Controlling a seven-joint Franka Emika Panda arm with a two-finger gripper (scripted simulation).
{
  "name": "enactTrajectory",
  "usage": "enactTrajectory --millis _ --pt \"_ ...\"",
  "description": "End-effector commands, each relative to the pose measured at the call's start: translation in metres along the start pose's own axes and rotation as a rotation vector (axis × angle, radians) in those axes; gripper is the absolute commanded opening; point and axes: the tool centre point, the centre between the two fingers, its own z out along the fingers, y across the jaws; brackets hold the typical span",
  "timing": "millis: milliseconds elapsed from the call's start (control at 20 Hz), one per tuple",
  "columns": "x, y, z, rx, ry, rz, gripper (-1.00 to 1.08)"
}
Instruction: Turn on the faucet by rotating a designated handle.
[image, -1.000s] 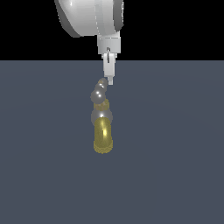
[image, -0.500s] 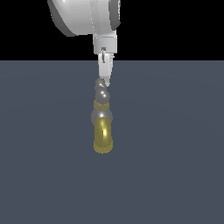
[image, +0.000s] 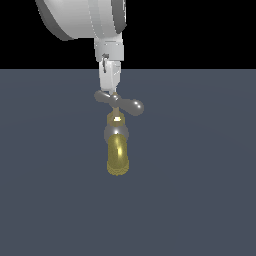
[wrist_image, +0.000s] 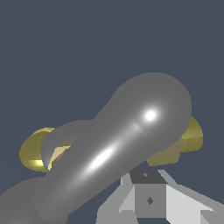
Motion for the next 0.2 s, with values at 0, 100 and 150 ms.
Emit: enactTrajectory --millis 0,100,150 --pt "0.075 -0.021 -0.005 0.009 0.032 -0.097 -1.0" --pt "0.087 -0.028 -0.006 0.01 0.035 -0.105 -1.0" --pt "0.087 -0.028 -0.006 0.01 0.035 -0.105 -1.0"
